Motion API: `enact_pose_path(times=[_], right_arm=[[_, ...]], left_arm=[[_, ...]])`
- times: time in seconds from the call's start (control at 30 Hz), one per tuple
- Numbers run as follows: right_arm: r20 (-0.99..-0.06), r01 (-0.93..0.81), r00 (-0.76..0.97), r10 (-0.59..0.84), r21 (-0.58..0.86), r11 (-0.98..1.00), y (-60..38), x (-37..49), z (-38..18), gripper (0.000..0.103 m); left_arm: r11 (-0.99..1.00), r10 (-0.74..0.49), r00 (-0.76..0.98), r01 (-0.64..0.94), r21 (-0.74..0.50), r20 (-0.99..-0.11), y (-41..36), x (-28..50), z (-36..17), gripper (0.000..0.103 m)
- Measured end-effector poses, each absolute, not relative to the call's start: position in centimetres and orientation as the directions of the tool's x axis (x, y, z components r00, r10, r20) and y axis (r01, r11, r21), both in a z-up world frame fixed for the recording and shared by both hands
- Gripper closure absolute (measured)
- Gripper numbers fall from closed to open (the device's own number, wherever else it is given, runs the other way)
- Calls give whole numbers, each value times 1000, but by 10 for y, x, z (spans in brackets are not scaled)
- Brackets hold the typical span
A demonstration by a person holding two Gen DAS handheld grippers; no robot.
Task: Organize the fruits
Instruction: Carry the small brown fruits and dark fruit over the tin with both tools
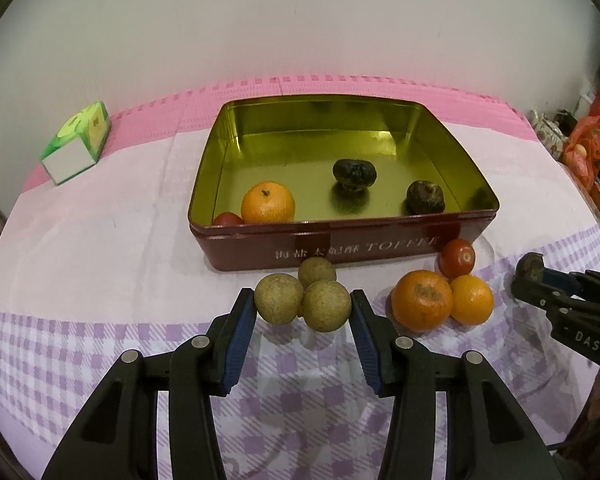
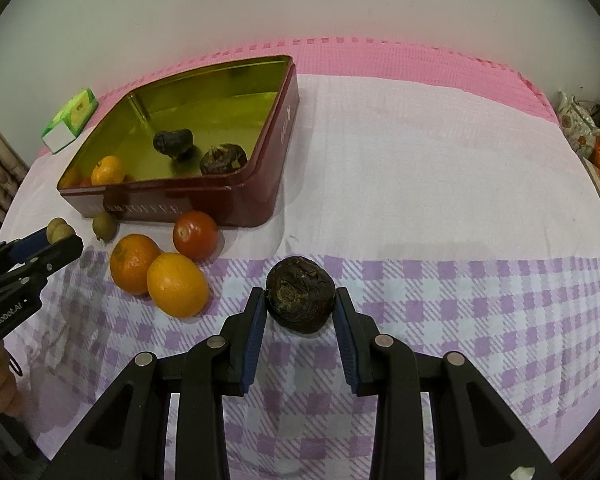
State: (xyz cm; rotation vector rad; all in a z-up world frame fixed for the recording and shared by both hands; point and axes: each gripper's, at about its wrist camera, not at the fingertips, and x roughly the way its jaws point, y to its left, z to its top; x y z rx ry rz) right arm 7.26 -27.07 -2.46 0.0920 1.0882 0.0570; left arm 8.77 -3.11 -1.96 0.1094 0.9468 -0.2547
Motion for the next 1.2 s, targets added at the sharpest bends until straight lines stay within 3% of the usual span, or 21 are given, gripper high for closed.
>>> enact_pose_path(times=[1.2], right_arm=[[-814,-139,555,170,110,984,-219,119,25,72]], left_arm=[[974,-136,646,228,19,-751,-26,127,9,55]])
